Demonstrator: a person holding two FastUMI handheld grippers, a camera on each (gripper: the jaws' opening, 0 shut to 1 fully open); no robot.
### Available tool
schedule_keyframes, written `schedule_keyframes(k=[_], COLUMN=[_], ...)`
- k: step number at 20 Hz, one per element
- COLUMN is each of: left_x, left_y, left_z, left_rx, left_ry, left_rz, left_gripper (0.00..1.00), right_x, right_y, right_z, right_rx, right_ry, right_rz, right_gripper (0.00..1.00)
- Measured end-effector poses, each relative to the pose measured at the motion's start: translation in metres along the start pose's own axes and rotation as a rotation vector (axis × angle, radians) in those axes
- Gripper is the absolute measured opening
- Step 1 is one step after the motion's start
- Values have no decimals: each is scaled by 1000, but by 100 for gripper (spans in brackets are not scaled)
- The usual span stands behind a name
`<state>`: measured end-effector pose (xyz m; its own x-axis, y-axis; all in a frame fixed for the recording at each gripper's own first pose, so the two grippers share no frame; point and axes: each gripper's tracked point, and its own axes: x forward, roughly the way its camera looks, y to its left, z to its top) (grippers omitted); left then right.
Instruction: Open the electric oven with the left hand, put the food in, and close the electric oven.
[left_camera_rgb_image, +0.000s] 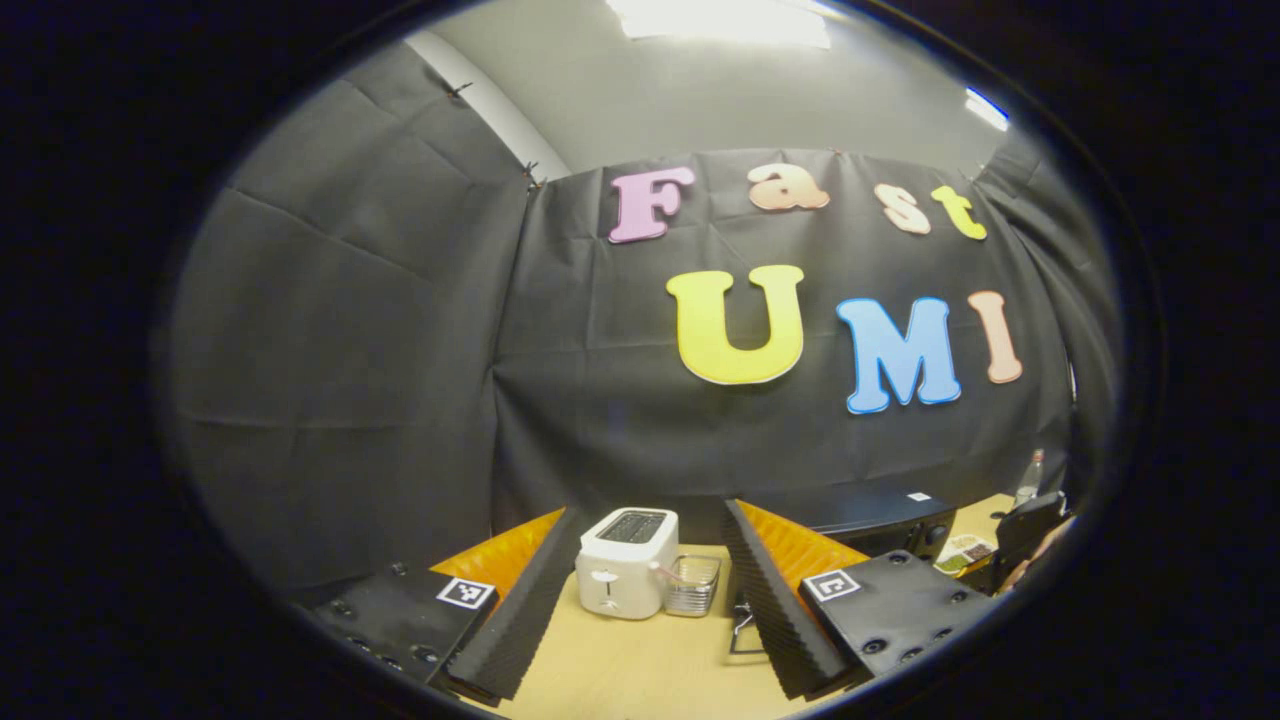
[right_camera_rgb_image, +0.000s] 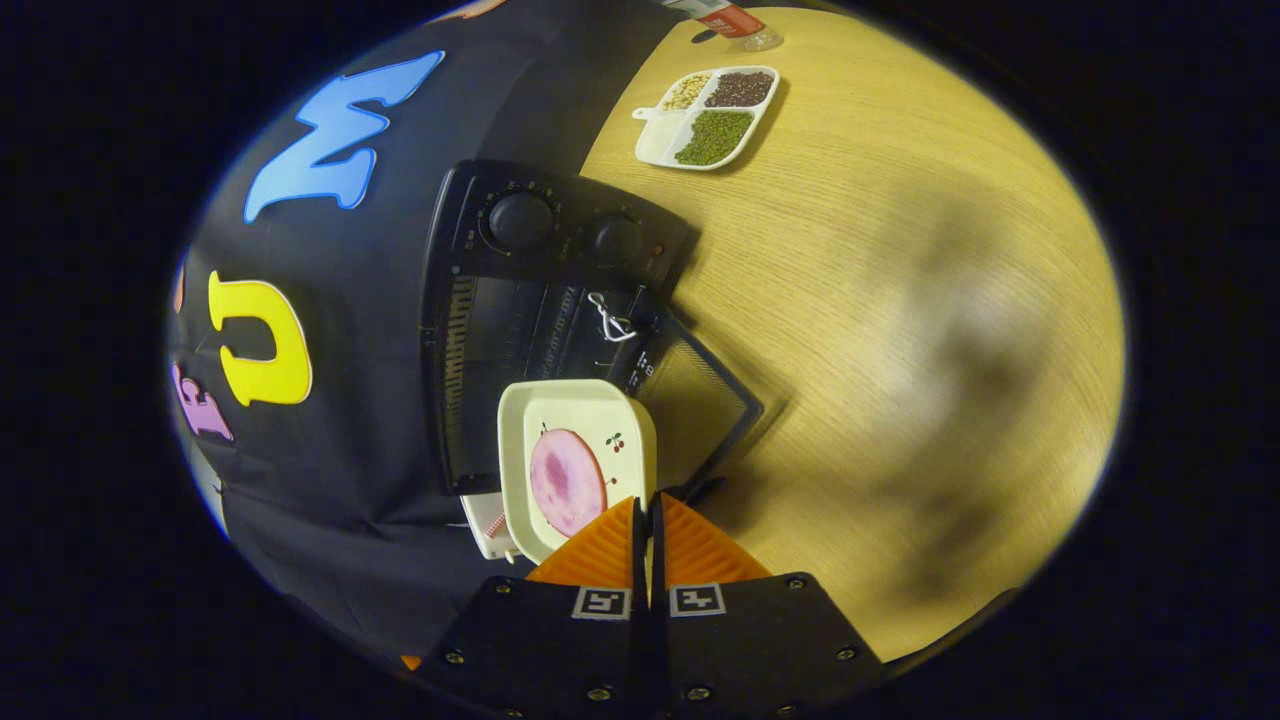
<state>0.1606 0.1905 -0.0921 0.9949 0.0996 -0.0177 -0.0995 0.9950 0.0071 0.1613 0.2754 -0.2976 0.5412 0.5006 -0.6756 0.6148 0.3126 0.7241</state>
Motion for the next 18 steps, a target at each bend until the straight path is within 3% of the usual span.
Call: schedule_keyframes(k=[12,18], left_x=[3,0], left_y=[36,51], left_z=[-24,-33], left_rx=[25,20], left_ry=[67,88], left_rz=[38,75], left_gripper=[100,100], right_x=[79,99], right_y=[57,67], right_z=[40,53], right_rx=[234,252], right_ry=[-199,-264], right_rz=[61,59], right_gripper=[0,2])
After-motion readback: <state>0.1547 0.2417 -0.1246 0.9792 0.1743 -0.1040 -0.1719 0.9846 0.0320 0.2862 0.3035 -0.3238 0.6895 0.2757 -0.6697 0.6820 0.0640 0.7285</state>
